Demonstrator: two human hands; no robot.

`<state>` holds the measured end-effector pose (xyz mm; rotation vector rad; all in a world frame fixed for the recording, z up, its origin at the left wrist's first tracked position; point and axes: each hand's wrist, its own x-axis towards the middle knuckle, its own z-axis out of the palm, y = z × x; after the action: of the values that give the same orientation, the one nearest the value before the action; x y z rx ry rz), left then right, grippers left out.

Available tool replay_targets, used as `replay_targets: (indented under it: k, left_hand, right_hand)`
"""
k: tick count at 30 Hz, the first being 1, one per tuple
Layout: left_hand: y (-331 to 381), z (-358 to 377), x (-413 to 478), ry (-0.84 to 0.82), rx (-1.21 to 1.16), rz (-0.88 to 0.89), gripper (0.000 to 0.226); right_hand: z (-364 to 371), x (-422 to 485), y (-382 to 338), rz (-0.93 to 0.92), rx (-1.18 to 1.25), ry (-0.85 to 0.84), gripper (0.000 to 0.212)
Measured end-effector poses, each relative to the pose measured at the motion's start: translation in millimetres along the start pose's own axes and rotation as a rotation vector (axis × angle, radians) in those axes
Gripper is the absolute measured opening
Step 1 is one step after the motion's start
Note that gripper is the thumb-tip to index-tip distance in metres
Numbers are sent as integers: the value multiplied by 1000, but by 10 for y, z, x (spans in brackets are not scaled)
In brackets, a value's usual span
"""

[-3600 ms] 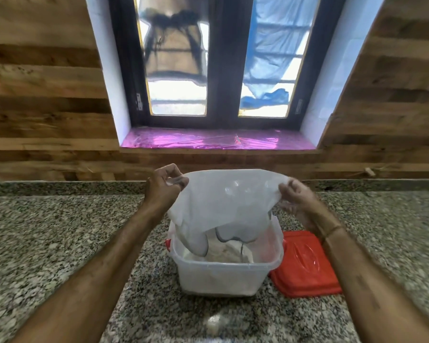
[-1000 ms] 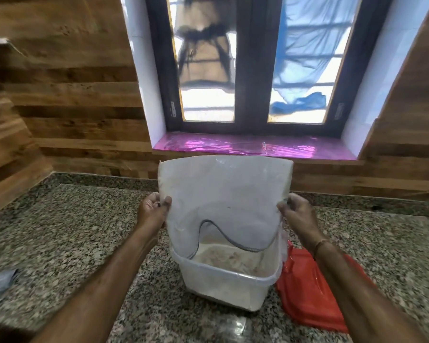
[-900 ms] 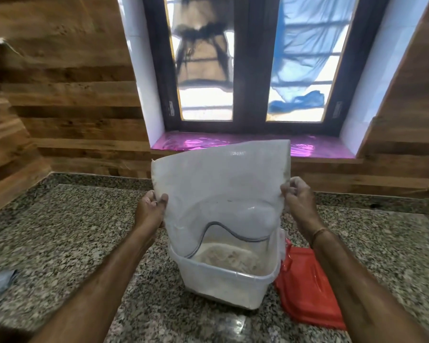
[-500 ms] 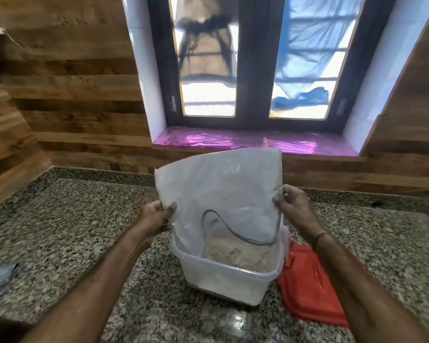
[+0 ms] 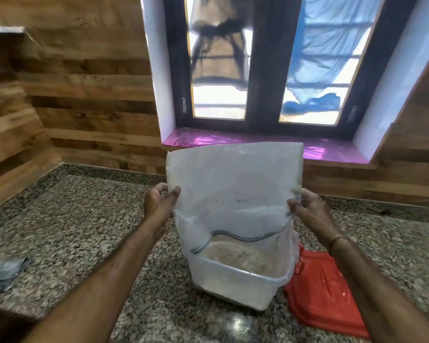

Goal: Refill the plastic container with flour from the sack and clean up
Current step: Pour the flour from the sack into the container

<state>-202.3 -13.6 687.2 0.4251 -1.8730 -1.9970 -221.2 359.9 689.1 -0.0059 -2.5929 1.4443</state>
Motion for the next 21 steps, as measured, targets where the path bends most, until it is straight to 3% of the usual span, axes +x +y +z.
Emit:
replay_targets:
  k: [2, 4, 7, 12, 18, 21]
  left_hand:
    - [8, 14, -38, -11, -6, 9, 14]
    - [9, -25, -149, -158, -11, -38, 15]
    - [-104, -94, -332, -382, 92, -102, 35]
    - [-127, -55, -310, -212, 130, -40, 21]
    - [80, -14, -44, -98, -99, -141, 8]
    - [156, -19, 74, -65, -104, -192, 9]
  right_hand:
    - [52, -52, 56, 11, -43, -113, 22]
    - [70, -118, 167, 11, -46, -175, 20]
    - [56, -181, 160, -35, 25, -126, 26]
    - [57, -44, 114, -34, 114, -40, 21]
    - [39, 189, 35, 15, 234, -45, 4]
    - [9, 287, -114, 70, 260, -42, 15]
